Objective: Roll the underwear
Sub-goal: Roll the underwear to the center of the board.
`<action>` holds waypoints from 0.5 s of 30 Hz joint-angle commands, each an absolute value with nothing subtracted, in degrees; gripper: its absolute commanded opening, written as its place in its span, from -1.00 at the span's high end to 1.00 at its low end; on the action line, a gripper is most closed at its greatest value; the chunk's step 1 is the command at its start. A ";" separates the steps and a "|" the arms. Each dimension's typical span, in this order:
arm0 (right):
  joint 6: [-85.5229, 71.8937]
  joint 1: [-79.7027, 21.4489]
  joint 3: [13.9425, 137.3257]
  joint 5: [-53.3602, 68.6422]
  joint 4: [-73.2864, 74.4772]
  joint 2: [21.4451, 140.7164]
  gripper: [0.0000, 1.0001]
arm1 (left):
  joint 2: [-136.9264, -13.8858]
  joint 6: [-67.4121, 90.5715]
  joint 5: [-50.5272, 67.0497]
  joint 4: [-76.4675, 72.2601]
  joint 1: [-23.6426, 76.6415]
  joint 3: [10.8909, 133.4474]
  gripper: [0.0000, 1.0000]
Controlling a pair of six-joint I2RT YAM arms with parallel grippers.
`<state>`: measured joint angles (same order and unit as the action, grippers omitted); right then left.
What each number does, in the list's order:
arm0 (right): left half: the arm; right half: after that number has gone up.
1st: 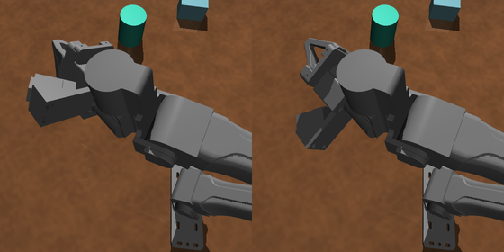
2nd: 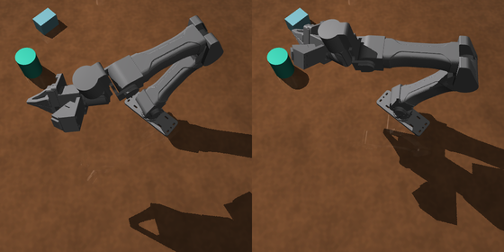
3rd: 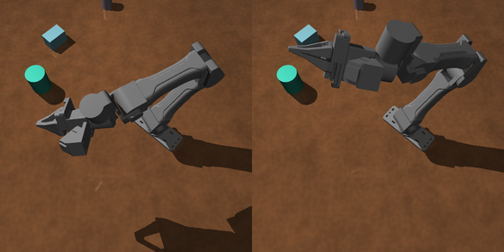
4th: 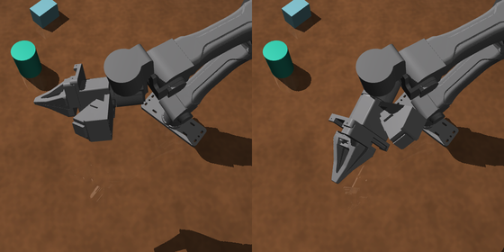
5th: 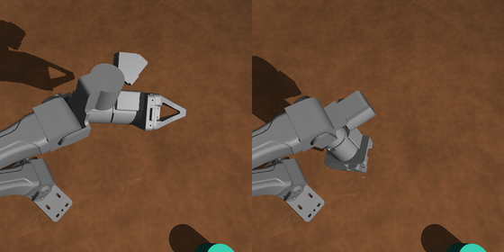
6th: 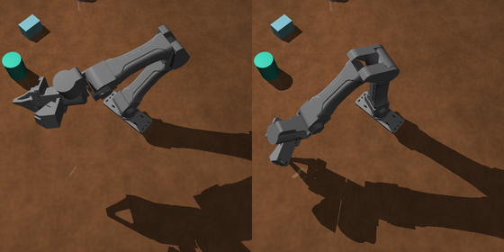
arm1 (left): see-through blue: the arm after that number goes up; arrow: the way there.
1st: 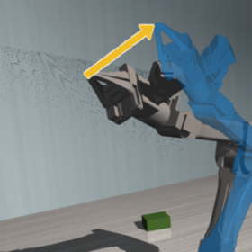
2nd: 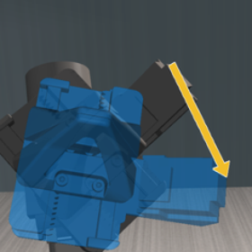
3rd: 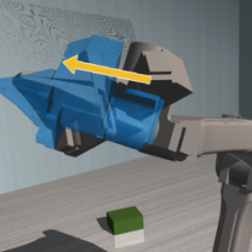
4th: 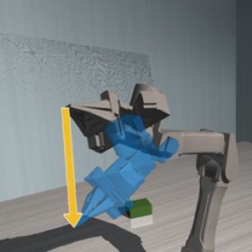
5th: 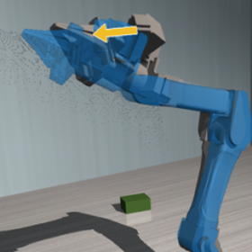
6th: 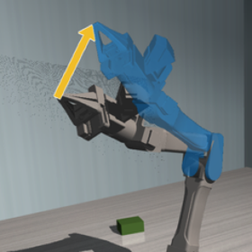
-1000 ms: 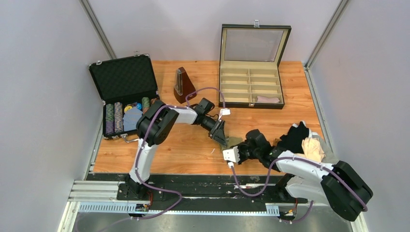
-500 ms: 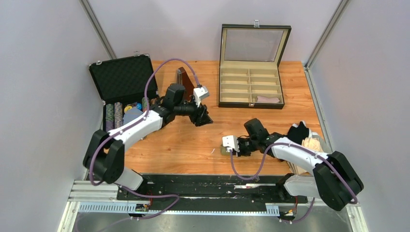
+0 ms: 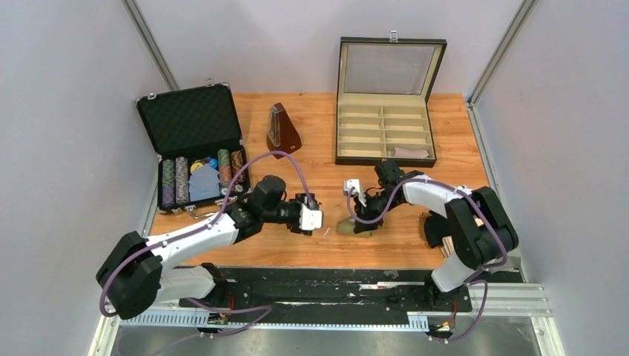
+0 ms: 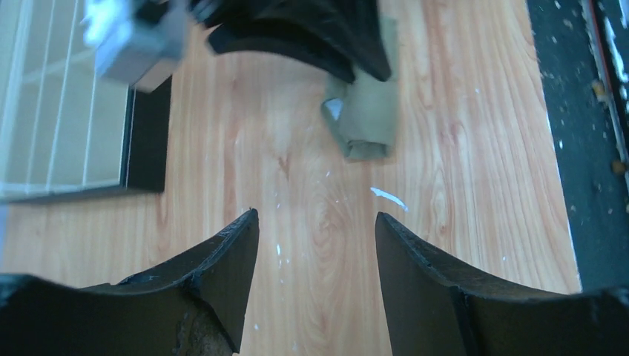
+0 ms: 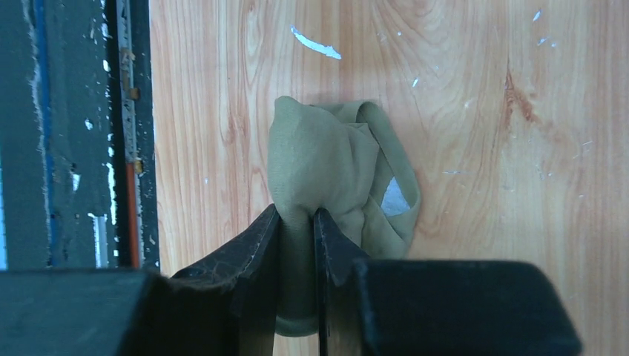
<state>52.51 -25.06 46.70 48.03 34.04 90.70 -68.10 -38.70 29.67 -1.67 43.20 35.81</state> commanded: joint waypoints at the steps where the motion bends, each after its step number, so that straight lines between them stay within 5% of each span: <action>1: 52.13 -23.37 49.43 51.68 40.31 95.57 0.84 | -68.28 -58.59 34.67 -6.95 44.78 33.97 -0.33; 15: 45.66 -16.09 57.44 54.98 46.85 108.99 0.83 | -88.34 -77.67 43.42 -14.42 49.45 38.97 -0.35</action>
